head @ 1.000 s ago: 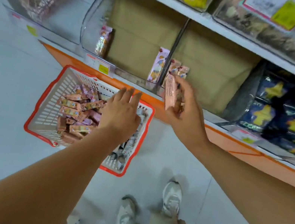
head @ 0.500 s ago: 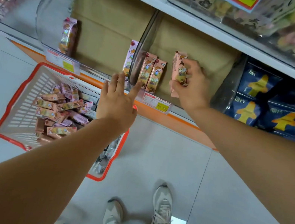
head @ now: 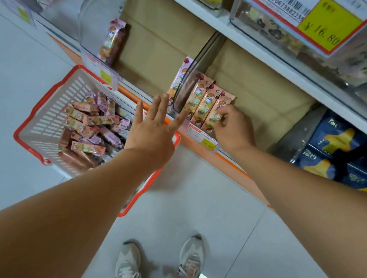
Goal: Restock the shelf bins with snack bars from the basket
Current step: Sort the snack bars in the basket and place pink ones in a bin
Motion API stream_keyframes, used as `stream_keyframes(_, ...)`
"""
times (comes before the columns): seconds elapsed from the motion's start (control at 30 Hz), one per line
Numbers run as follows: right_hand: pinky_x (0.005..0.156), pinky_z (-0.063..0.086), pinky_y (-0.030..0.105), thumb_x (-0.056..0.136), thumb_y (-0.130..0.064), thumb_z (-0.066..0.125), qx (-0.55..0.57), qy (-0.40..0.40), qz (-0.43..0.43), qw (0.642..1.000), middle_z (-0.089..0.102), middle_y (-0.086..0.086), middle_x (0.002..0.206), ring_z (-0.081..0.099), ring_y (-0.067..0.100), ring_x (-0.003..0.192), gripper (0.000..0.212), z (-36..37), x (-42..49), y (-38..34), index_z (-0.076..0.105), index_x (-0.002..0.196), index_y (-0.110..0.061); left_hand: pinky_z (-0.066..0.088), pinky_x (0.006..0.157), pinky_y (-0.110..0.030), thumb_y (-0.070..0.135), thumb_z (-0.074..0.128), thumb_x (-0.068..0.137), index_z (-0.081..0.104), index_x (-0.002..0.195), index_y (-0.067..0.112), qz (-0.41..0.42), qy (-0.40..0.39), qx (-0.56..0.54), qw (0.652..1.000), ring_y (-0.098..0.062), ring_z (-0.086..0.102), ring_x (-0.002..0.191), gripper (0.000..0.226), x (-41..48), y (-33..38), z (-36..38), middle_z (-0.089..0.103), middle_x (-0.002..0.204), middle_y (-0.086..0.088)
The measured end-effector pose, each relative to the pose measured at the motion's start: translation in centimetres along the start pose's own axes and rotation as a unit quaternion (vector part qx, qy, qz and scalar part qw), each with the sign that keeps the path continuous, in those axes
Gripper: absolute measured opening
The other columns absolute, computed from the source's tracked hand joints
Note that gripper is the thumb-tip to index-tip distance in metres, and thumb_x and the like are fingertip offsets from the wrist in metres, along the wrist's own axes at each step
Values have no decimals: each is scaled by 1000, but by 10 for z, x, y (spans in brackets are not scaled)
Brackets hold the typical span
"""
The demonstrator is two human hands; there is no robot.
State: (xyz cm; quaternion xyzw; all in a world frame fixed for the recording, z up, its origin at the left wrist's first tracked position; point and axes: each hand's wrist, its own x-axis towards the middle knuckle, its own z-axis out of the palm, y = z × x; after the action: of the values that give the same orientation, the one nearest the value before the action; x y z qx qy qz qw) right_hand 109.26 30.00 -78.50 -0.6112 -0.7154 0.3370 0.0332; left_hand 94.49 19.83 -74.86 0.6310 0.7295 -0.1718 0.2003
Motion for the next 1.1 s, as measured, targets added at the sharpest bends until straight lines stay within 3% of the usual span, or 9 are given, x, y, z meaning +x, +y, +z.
stream_keyframes(0.23,101,45,37,91,-6,49,-13,-101,-15,995,61,11,130,56,29,120,40,-13,-6,12,61,128,-15,-8,120,-48,32,37,101,-12,152,38,-6,-20,-48,999,-26,-24,145,71,3,0,-3,-28,157,-11)
stream_keyframes(0.4,83,48,39,86,-6,48,12,99,-134,986,63,6,105,60,27,95,29,-8,-20,-9,65,108,-15,3,120,-42,26,44,98,1,155,30,4,63,-117,991,-26,-5,150,72,-13,-7,4,-10,162,-8)
stream_keyframes(0.47,74,48,37,85,-9,45,75,110,-214,968,63,3,97,59,21,83,25,2,-31,-31,64,101,-15,15,117,-41,21,49,94,13,155,26,-26,106,-157,981,-28,12,148,71,-25,-19,13,2,162,-9)
stream_keyframes(0.6,58,42,31,85,-12,46,123,37,-267,955,59,-5,75,51,12,63,19,40,-50,-85,63,92,-16,39,103,-42,19,49,90,44,140,16,-114,79,-198,970,-30,42,128,50,-50,-65,47,39,145,-10)
stream_keyframes(0.7,54,37,32,90,-8,48,108,-58,-261,958,51,-6,68,48,16,57,18,80,-58,-120,64,96,-12,45,95,-42,18,50,89,51,130,14,-166,33,-209,963,-31,48,119,41,-70,-113,77,49,133,-11)
stream_keyframes(0.8,62,43,37,96,-10,49,15,-188,-195,962,58,2,89,55,21,70,18,120,-60,-150,62,109,-12,38,102,-44,21,50,92,43,139,16,-211,2,-227,951,-33,40,129,48,-91,-162,105,39,145,-13)
stream_keyframes(0.93,86,48,46,102,-18,45,-99,-362,-75,924,53,16,128,57,34,106,31,175,-55,-182,49,131,-8,35,104,-42,23,47,93,37,143,15,-227,-36,-212,950,-33,38,130,52,-109,-223,141,38,147,-11)
stream_keyframes(1.03,92,43,61,103,-15,43,-115,-401,-16,909,39,34,141,48,50,118,42,215,-52,-196,41,138,8,32,108,-42,22,48,93,34,146,17,-237,-54,-223,944,-30,33,136,55,-113,-254,167,34,152,-9)
stream_keyframes(1.1,86,47,59,103,-14,43,-92,-402,25,911,42,37,136,52,51,113,44,243,-47,-200,37,140,9,31,111,-42,22,48,93,34,147,18,-243,-55,-237,939,-29,29,139,56,-110,-267,187,31,154,-9)
